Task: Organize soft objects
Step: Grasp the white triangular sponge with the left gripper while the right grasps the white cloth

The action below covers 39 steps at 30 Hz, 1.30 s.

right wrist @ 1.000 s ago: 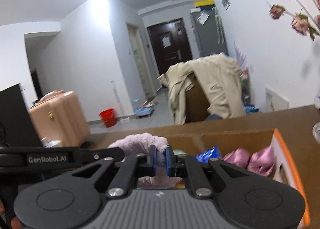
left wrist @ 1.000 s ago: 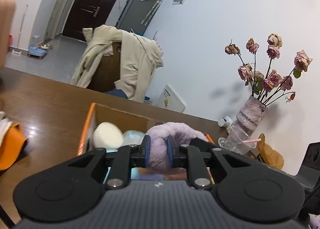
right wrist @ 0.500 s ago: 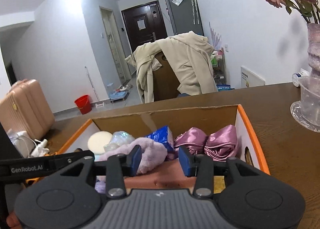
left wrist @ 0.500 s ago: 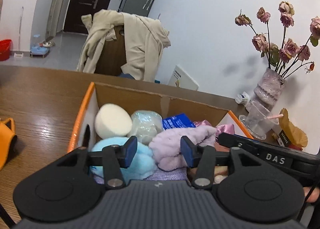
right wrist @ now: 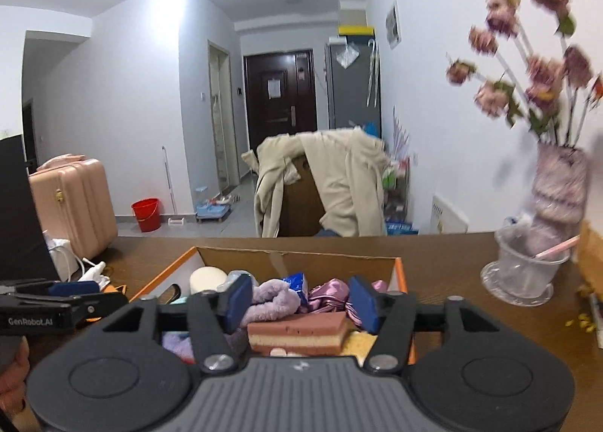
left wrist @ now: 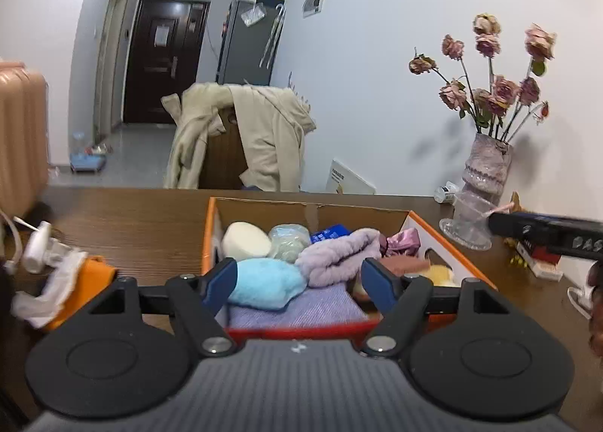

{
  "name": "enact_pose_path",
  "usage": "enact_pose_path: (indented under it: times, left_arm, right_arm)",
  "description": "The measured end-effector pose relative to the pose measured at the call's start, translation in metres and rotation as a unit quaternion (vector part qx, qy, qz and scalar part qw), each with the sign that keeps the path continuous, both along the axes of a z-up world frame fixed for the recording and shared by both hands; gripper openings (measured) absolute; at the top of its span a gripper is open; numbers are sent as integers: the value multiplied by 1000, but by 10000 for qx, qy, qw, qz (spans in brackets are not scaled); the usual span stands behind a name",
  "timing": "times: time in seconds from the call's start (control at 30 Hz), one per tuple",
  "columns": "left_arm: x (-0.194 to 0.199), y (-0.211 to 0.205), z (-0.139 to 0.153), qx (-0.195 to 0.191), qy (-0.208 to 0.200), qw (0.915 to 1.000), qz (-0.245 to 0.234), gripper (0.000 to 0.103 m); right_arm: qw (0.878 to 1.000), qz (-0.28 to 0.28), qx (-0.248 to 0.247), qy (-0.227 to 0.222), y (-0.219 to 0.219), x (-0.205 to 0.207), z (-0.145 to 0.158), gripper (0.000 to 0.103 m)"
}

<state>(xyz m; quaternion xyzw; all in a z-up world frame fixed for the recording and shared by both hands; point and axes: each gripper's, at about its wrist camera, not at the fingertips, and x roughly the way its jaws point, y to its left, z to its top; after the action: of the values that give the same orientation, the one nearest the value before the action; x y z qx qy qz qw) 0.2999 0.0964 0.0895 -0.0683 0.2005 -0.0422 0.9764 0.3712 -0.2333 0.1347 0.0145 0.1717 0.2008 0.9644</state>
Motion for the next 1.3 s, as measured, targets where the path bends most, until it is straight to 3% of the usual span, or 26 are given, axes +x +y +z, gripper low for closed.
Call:
enact_pose_path:
  times: [0.13, 0.2, 0.3, 0.47, 0.53, 0.6, 0.73, 0.93, 1.3]
  left_arm:
    - [-55, -9, 4, 319, -494, 9981, 183, 87]
    - [-91, -14, 1, 284, -844, 9956, 285, 101]
    - [-139, -20, -12, 346, -1160, 9919, 388, 103]
    - [-202, -27, -41, 390, -885, 9948, 327, 103]
    - [-222, -32, -54, 590, -747, 9951, 271, 103]
    - [-237, -35, -62, 703, -684, 9949, 253, 103]
    - [-247, -35, -66, 639, -697, 9953, 232, 103]
    - [-253, -32, -64, 646, -826, 9940, 297, 103]
    - [-229, -32, -64, 591, -641, 9960, 214, 103]
  right_arm:
    - [9991, -38, -32, -426, -5, -52, -4, 70]
    - [9967, -85, -6, -811, -7, -84, -11, 84]
    - [9945, -158, 3, -1032, -7, -125, -24, 87]
    - [9949, -304, 408, -867, -9, -195, -57, 93]
    - [9946, -436, 715, -616, -11, -223, -79, 97]
    - [9965, -347, 669, -351, -9, -246, -101, 97]
    - [9991, -206, 369, 37, -6, -264, -123, 97]
    - [9992, -234, 328, -88, -2, -272, -120, 97]
    - [9992, -227, 314, 137, 1, -248, -121, 97]
